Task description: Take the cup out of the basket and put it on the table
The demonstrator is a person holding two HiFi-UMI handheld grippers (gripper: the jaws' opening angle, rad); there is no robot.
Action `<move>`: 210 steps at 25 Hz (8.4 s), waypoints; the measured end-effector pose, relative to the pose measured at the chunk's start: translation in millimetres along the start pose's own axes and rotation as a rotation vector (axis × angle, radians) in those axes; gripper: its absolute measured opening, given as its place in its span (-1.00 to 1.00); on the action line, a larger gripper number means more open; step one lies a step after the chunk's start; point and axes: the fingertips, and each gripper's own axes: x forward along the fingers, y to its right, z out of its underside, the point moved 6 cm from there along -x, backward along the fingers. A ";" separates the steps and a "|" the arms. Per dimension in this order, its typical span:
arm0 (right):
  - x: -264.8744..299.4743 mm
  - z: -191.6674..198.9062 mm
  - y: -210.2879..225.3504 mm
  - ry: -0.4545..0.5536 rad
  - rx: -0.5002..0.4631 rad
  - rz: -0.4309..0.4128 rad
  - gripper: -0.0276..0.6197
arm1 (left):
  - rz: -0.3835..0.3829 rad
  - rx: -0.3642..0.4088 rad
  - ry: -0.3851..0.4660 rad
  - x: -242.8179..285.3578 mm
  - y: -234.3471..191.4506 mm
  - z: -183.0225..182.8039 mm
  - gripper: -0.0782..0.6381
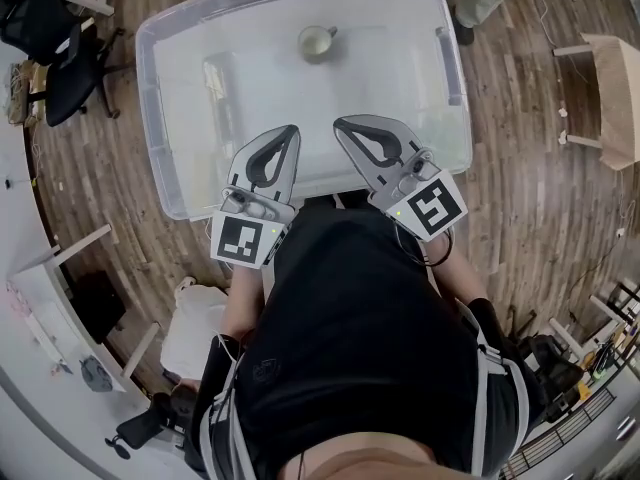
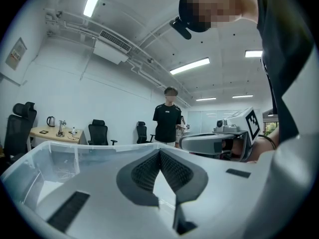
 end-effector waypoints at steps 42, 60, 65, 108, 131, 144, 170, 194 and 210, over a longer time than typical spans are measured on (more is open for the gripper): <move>132.5 154.1 130.6 -0.554 -0.257 -0.165 -0.69 | -0.074 -0.052 -0.064 54.7 -60.8 17.2 -0.73; 183.2 236.0 144.6 -0.830 -0.496 -0.265 -0.61 | -0.082 -0.070 -0.084 47.3 -77.1 24.6 -0.73; 188.9 249.9 146.9 -0.885 -0.531 -0.264 -0.61 | -0.092 -0.076 -0.093 44.5 -81.9 26.1 -0.73; 142.1 143.0 122.2 -0.603 -0.326 -0.168 -0.81 | -0.079 -0.035 -0.037 39.0 -61.6 12.0 -0.73; 11.8 -14.0 55.0 -0.063 -0.165 -0.059 -0.81 | -0.037 0.025 0.022 29.0 -1.9 -11.9 -0.73; -58.1 -9.0 37.8 0.060 -0.043 -0.013 -0.81 | -0.024 0.033 0.030 33.4 36.4 -17.3 -0.73; -121.3 -6.7 15.3 0.109 -0.049 -0.061 -0.81 | -0.084 0.019 0.053 3.7 133.8 -9.2 -0.73; -227.4 18.8 -238.1 0.054 -0.078 -0.021 -0.81 | -0.035 -0.017 0.094 -239.8 249.3 54.9 -0.73; -286.8 15.6 -260.3 0.074 -0.054 -0.022 -0.81 | 0.007 -0.002 0.107 -248.0 291.5 46.5 -0.73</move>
